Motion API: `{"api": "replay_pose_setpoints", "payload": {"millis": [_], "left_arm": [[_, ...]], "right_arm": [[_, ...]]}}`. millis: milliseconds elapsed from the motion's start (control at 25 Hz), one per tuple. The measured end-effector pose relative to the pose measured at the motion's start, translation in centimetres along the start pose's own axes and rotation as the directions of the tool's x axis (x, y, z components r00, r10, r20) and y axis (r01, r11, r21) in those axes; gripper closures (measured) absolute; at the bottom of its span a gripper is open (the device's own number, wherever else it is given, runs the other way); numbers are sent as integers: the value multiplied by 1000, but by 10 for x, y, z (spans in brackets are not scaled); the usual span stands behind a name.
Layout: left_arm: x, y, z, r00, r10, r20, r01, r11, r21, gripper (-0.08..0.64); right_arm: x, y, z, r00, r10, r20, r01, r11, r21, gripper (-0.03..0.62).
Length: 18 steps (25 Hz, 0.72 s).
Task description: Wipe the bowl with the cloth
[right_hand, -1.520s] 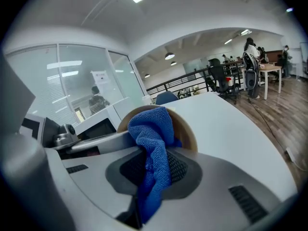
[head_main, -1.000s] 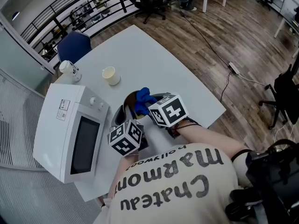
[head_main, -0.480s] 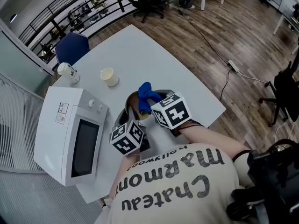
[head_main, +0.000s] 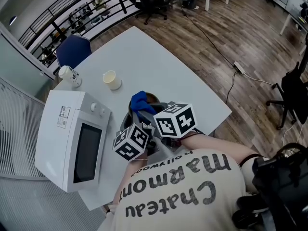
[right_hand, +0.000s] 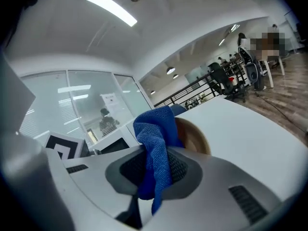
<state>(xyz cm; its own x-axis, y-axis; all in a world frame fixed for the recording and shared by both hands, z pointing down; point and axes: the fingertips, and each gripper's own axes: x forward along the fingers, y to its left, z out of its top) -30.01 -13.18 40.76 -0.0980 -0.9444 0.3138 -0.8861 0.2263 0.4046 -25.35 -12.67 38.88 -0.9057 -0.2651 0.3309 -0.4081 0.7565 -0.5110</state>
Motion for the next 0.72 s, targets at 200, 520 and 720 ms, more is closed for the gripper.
{"api": "replay_pose_setpoints", "payload": {"millis": [200, 520, 720], "left_arm": [[-6, -8, 8, 998, -48, 32, 49, 998, -47, 495], [-14, 1, 23, 996, -26, 89, 29, 999, -29, 494], [-25, 12, 28, 994, 36, 99, -31, 998, -46, 494]], "right_arm": [[-1, -17, -14, 988, -122, -96, 114, 990, -81, 534], [6, 5, -21, 987, 113, -117, -104, 991, 81, 535], [7, 19, -30, 966, 176, -189, -181, 984, -8, 534]]}}
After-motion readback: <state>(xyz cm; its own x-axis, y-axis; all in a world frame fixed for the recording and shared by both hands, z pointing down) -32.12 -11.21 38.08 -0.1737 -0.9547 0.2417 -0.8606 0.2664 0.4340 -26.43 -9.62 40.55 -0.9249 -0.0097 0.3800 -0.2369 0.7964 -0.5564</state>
